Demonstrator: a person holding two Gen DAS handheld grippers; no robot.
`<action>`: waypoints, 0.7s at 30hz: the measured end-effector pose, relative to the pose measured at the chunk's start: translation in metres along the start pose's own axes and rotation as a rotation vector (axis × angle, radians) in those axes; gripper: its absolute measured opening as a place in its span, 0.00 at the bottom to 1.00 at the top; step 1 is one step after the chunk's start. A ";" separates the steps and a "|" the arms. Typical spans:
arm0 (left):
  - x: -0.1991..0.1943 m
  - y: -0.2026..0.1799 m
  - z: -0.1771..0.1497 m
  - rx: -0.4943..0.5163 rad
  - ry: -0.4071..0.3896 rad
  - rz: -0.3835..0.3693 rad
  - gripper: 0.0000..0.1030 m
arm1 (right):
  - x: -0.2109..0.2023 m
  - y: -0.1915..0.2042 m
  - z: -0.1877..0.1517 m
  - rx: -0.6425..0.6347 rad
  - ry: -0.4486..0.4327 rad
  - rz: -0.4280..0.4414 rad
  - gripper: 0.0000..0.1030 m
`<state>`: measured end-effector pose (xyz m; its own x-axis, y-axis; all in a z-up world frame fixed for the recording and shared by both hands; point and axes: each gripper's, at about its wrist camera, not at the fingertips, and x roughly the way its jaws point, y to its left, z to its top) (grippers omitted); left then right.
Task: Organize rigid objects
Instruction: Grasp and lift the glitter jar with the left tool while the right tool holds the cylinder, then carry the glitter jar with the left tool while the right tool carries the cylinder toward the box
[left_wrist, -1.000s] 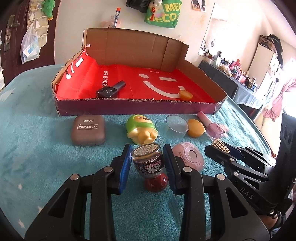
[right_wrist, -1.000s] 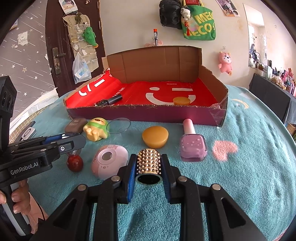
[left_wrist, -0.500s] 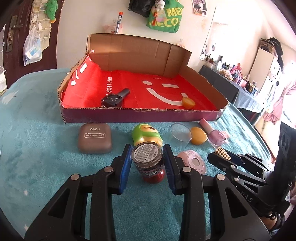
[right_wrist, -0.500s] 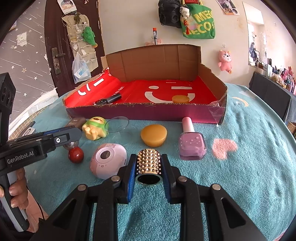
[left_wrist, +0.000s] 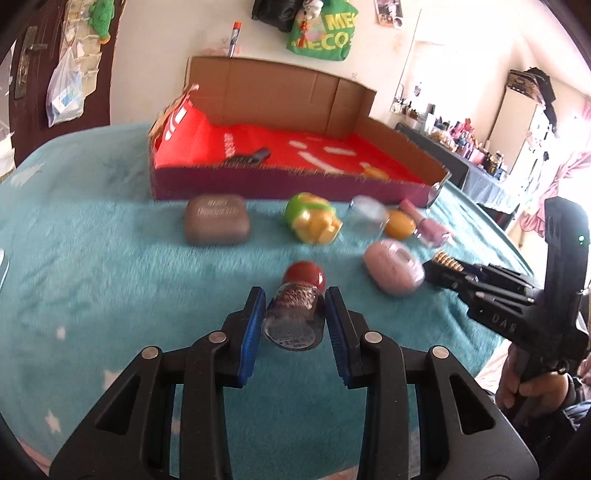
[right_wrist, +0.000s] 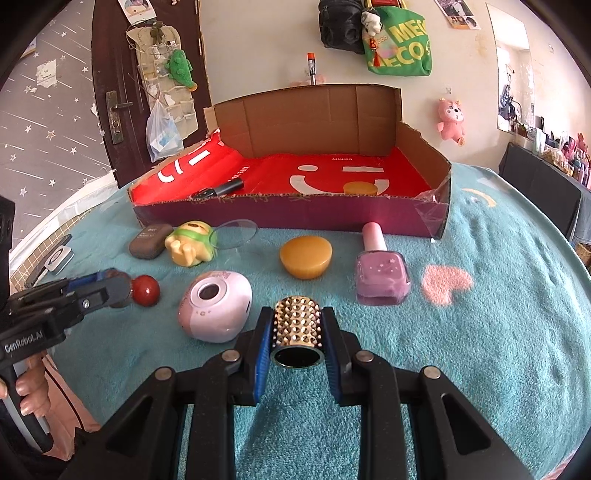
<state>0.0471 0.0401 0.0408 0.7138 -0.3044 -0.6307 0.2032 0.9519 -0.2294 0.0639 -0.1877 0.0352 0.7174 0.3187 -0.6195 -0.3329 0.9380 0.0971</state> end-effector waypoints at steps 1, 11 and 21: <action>0.000 0.002 -0.002 -0.009 -0.007 -0.010 0.31 | 0.001 0.000 -0.002 -0.001 0.001 0.000 0.27; 0.004 -0.005 0.000 0.016 -0.006 0.011 0.45 | 0.000 0.002 -0.005 -0.005 -0.020 0.021 0.51; 0.007 -0.012 0.003 0.038 -0.023 0.024 0.53 | 0.000 0.003 -0.008 -0.031 -0.050 -0.025 0.62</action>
<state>0.0515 0.0269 0.0411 0.7338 -0.2806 -0.6187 0.2104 0.9598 -0.1858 0.0577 -0.1858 0.0291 0.7553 0.3020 -0.5816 -0.3323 0.9414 0.0573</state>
